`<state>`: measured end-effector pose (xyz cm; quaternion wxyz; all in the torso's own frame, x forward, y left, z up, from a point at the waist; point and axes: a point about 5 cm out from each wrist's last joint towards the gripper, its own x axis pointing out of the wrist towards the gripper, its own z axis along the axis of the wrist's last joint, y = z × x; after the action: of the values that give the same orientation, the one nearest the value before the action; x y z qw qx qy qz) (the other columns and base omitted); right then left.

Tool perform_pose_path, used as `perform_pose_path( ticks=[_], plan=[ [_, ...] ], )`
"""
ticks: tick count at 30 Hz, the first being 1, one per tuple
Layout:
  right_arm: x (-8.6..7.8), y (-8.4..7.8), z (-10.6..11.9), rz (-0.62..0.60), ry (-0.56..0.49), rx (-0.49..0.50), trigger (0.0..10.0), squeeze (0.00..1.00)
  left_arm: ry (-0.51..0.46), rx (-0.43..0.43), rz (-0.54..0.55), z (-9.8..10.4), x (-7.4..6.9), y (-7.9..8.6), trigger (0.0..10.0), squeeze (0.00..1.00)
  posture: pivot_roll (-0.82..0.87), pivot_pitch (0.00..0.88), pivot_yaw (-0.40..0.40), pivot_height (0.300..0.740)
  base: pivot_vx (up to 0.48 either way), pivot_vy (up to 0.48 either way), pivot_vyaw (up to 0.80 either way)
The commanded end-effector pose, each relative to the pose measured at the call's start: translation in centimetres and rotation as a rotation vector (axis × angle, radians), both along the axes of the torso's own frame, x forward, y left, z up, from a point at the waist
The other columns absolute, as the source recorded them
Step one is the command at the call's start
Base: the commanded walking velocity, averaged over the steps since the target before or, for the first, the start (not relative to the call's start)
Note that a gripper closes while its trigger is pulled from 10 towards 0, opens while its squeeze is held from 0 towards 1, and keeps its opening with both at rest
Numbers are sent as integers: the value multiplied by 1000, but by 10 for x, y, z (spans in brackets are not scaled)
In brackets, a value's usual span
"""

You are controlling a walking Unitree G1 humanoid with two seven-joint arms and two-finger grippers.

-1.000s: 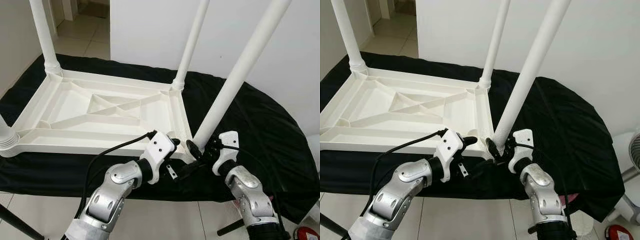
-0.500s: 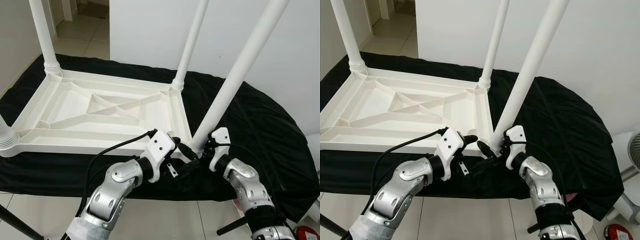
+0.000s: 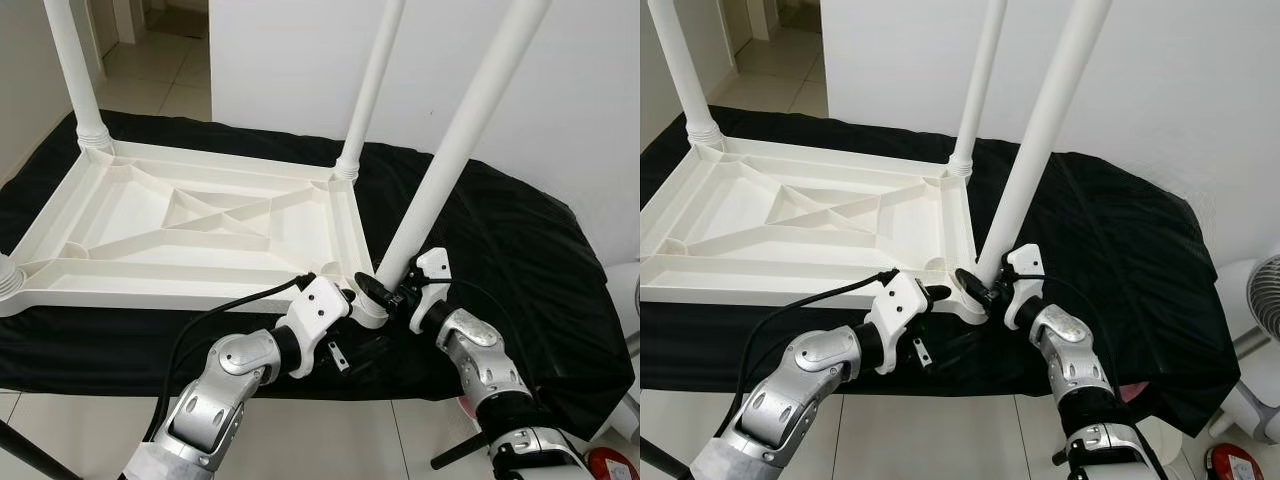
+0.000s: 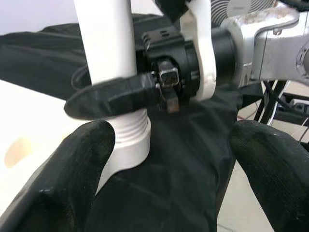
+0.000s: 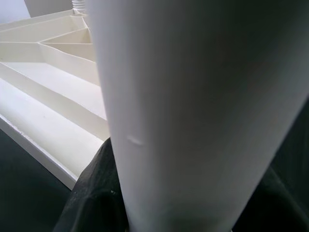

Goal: Building children table

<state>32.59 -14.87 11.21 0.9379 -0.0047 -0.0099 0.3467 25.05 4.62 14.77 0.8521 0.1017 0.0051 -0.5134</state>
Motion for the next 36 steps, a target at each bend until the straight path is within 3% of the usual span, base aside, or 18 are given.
perform_pose_path(
  ticks=[1,6,7,11,14,16,20,21,24,27,31,36],
  plan=[
    [-8,7,-17,56,73,-15,0,0,-18,-4,42,0,1,-1,10000,0,40,0,-148,740,0,0,0],
    [-10,8,-19,60,75,-8,0,0,-22,-3,47,0,1,0,10000,0,40,0,-148,740,0,0,0],
    [-13,9,-21,43,81,7,10000,0,-36,1,50,1,1,0,10000,0,35,0,-148,740,0,0,0],
    [-16,10,-22,16,83,13,10000,0,-51,7,54,1,1,0,10000,0,33,0,-148,740,0,0,0],
    [-18,12,-29,-98,104,-43,10000,0,-47,4,51,1,0,-1,10000,0,28,0,-148,740,0,0,0],
    [-18,12,-29,-98,104,-43,10000,0,-47,4,51,1,0,-1,10000,0,28,0,-148,740,0,0,0],
    [-22,17,-27,-223,117,-22,10000,0,-27,-11,44,2,0,-2,10000,0,24,0,-151,740,0,0,0],
    [-26,20,-24,-340,129,15,10000,0,-29,-11,45,2,0,-2,10000,0,22,0,-153,740,0,0,0],
    [-27,19,-25,-391,152,25,10000,0,-34,-9,47,2,0,-2,10000,0,22,0,-155,740,0,0,0],
    [-30,14,-24,-606,174,13,10000,0,-42,-51,56,9,2,-3,10000,0,19,0,-160,740,0,0,0],
    [-35,16,-21,-730,197,32,10000,0,-51,-56,62,10,4,-4,10000,0,22,0,-174,740,0,0,0],
    [-38,23,-18,-728,194,21,10000,0,-49,-82,66,13,4,-4,10000,0,22,0,-174,740,0,0,0]
  ],
)
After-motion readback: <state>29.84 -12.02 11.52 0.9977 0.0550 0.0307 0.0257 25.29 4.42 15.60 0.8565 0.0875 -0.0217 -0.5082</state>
